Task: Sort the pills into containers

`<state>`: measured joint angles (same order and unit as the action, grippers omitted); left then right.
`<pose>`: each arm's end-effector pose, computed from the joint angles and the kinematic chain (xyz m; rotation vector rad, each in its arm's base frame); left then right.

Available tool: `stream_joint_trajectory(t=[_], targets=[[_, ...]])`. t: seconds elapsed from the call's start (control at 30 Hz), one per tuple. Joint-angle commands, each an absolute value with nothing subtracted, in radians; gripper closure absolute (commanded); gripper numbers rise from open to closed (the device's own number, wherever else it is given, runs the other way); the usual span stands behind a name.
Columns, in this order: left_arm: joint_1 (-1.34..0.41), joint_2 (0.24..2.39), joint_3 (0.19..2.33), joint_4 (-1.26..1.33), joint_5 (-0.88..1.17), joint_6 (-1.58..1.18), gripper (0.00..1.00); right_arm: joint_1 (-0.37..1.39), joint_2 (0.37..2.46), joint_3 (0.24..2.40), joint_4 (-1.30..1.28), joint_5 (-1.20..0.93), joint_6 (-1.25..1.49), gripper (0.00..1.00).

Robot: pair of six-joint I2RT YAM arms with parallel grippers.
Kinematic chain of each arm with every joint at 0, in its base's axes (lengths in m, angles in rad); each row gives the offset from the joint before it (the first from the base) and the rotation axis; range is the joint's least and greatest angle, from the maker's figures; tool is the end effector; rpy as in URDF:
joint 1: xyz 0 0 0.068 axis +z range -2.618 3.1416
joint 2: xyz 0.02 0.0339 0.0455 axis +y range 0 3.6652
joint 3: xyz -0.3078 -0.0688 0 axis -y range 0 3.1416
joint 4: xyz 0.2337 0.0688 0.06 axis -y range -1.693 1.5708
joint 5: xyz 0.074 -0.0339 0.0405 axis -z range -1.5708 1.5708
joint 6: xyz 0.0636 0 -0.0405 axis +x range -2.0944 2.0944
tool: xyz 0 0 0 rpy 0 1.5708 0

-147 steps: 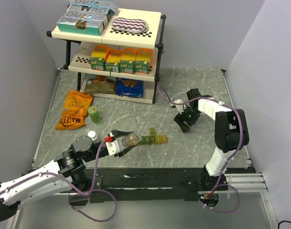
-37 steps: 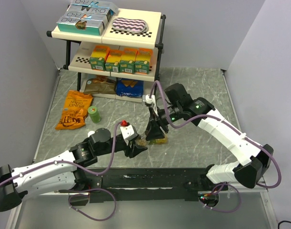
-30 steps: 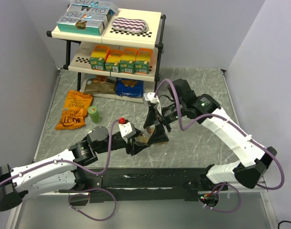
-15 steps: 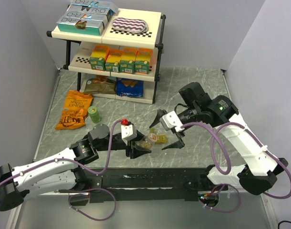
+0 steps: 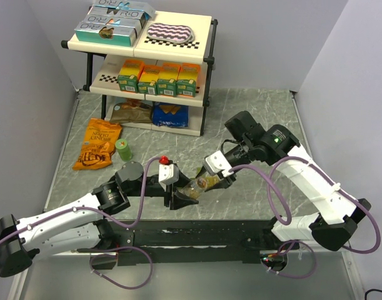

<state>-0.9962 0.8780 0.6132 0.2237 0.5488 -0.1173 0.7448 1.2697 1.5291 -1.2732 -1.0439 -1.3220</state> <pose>0.0769 -0.1799 0.3418 1.1439 1.3490 -1.2741 0.1063 0.1728 0.4354 -2.0219 0.7945 1.0074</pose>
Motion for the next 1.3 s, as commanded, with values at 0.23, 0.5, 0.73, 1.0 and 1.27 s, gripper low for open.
stream_joint_trajectory(t=[0.23, 0.5, 0.73, 1.0, 1.27], targets=[[-0.992, 0.835, 0.658, 0.271, 0.373, -0.077, 0.99, 0.782, 1.301, 1.511, -1.146, -1.02, -1.007, 0.71], [-1.034, 0.816, 0.629, 0.432, 0.034, -0.034, 0.99, 0.772, 1.362, 1.491, -0.953, -0.945, -0.457, 0.76], [-1.063, 0.885, 0.615, 0.633, -0.155, -0.074, 0.99, 0.727, 1.356, 1.379, -0.75, -0.924, -0.216, 0.76], [-1.068, 0.925, 0.653, 0.563, -0.121, -0.061, 0.99, 0.71, 1.374, 1.491, -0.859, -0.937, -0.322, 0.51], [-1.066, 0.867, 0.615, 0.457, -0.008, -0.081, 0.99, 0.611, 1.293, 1.653, -1.04, -1.048, -0.581, 0.02]])
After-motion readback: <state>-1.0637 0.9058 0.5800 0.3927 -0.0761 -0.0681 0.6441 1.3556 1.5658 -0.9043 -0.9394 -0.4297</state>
